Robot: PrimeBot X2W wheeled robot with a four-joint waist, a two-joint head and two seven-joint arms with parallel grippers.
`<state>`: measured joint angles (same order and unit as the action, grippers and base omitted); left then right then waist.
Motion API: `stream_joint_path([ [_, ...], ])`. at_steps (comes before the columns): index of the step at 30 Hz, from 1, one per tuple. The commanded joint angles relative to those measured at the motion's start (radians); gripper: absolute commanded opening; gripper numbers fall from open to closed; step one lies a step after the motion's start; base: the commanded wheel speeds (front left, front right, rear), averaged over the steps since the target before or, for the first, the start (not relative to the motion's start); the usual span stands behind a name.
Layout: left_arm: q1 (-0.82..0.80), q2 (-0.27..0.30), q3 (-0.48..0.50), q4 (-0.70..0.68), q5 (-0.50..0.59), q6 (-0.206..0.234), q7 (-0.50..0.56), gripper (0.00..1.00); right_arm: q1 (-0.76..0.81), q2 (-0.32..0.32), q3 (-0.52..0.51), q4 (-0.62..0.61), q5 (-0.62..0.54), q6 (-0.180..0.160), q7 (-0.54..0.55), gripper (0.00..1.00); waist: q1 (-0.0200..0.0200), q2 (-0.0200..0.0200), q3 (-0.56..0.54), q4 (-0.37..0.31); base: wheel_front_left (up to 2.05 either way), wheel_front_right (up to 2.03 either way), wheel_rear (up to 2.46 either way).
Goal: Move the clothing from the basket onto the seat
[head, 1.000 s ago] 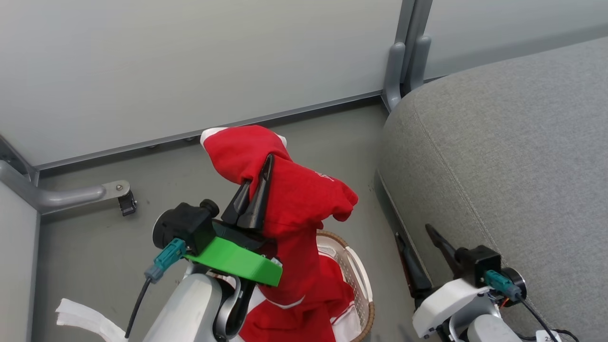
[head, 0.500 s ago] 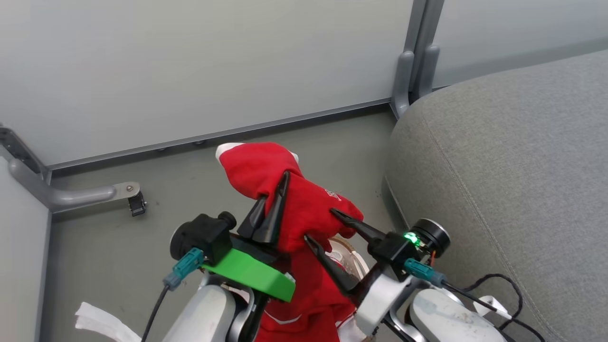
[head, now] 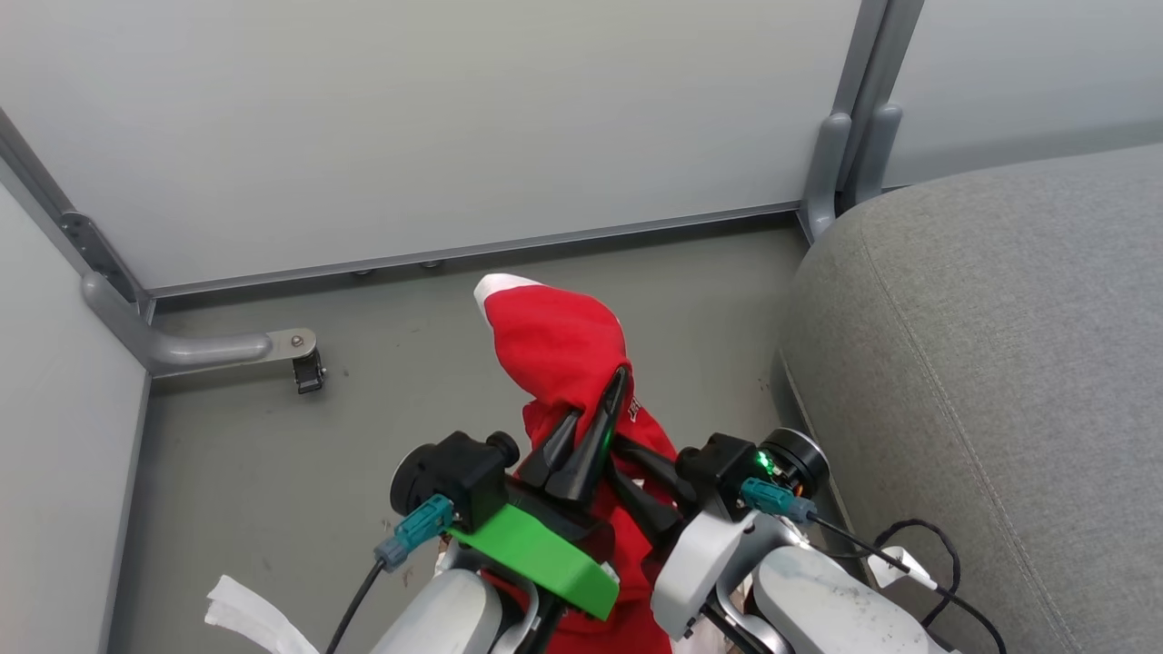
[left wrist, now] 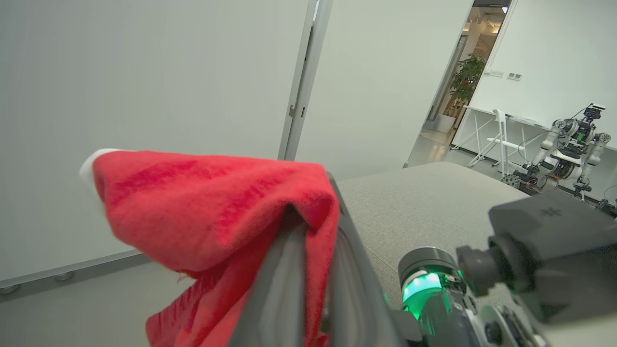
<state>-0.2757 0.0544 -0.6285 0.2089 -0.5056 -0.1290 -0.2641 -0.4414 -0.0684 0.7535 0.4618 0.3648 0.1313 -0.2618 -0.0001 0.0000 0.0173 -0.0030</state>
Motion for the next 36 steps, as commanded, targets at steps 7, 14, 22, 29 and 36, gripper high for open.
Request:
stream_joint_path([
  [7, -0.001, -0.003, 0.000, 0.003, -0.017, -0.003, -0.001, 0.00, -0.007, 0.007, -0.010, 0.009, 0.044, -0.001, -0.004, 0.00, 0.0001, 0.0000, -0.003, -0.001, 0.00, 0.00, 0.00],
  [14, 0.023, -0.003, 0.049, 0.016, 0.018, -0.003, 0.000, 1.00, 0.027, -0.004, -0.043, -0.020, 0.058, -0.001, -0.004, 0.00, 0.0001, 0.0000, 0.005, -0.068, 0.00, 0.00, 0.00],
  [22, 0.028, -0.003, 0.097, 0.027, 0.056, -0.003, 0.000, 1.00, 0.069, -0.031, -0.097, -0.085, 0.048, -0.001, -0.004, 0.00, 0.0001, 0.0000, 0.042, -0.237, 0.00, 0.00, 0.00],
  [29, 0.027, -0.002, 0.129, 0.042, 0.081, -0.003, 0.000, 1.00, 0.087, -0.043, -0.138, -0.124, 0.060, -0.001, -0.005, 0.00, 0.0001, 0.0000, 0.075, -0.419, 0.00, 0.00, 0.00],
  [36, 0.005, 0.009, 0.123, 0.049, 0.100, -0.003, 0.000, 1.00, 0.079, -0.057, -0.186, -0.151, 0.059, -0.001, -0.005, 0.00, 0.0001, 0.0000, 0.119, -0.525, 0.00, 0.00, 0.00],
])
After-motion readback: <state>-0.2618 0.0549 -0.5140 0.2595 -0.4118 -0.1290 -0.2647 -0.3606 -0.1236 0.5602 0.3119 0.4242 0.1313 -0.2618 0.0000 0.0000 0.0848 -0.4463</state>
